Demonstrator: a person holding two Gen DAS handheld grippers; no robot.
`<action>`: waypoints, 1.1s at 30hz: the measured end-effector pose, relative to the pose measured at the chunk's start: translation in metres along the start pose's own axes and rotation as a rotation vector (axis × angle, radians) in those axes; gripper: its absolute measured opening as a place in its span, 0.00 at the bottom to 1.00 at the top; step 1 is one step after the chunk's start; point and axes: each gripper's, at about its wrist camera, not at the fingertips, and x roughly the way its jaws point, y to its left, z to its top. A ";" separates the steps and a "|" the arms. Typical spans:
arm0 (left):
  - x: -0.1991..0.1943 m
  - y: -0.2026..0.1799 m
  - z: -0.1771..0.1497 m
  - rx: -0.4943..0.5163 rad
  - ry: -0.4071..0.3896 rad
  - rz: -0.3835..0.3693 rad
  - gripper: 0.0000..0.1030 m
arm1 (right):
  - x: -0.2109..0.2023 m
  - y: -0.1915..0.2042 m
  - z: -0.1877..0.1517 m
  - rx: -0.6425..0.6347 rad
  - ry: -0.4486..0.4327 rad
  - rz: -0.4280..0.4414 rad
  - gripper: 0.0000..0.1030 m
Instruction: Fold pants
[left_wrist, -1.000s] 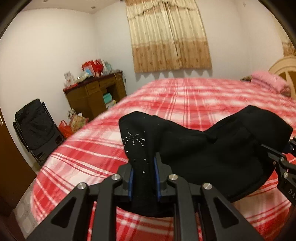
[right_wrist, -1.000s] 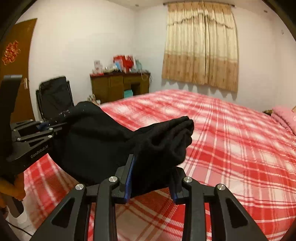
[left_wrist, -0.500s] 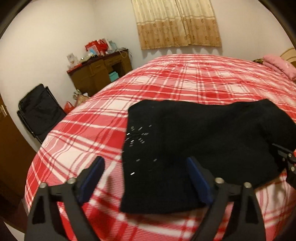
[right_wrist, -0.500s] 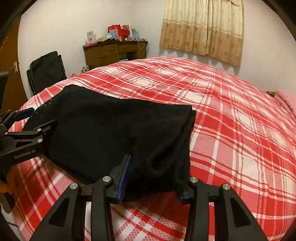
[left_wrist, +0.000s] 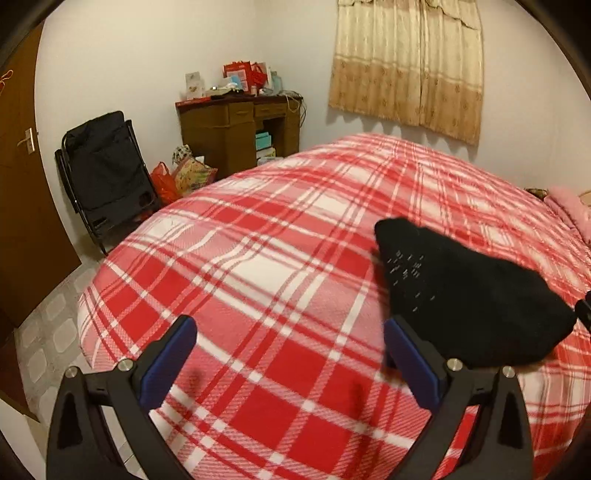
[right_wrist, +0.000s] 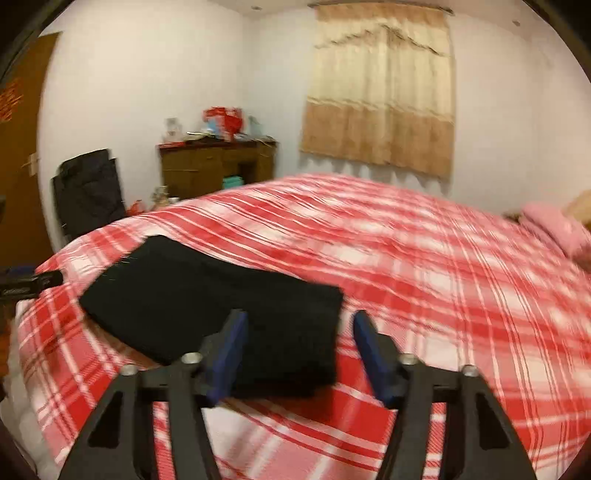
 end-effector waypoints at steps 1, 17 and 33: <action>-0.001 -0.006 0.001 0.006 -0.005 -0.013 1.00 | 0.004 0.005 0.001 -0.013 0.017 0.028 0.42; 0.038 -0.069 -0.024 0.080 0.102 0.004 1.00 | 0.044 -0.022 -0.041 0.141 0.138 0.163 0.31; -0.036 -0.089 -0.052 0.137 0.033 -0.087 1.00 | -0.038 -0.005 -0.061 0.406 0.174 0.118 0.59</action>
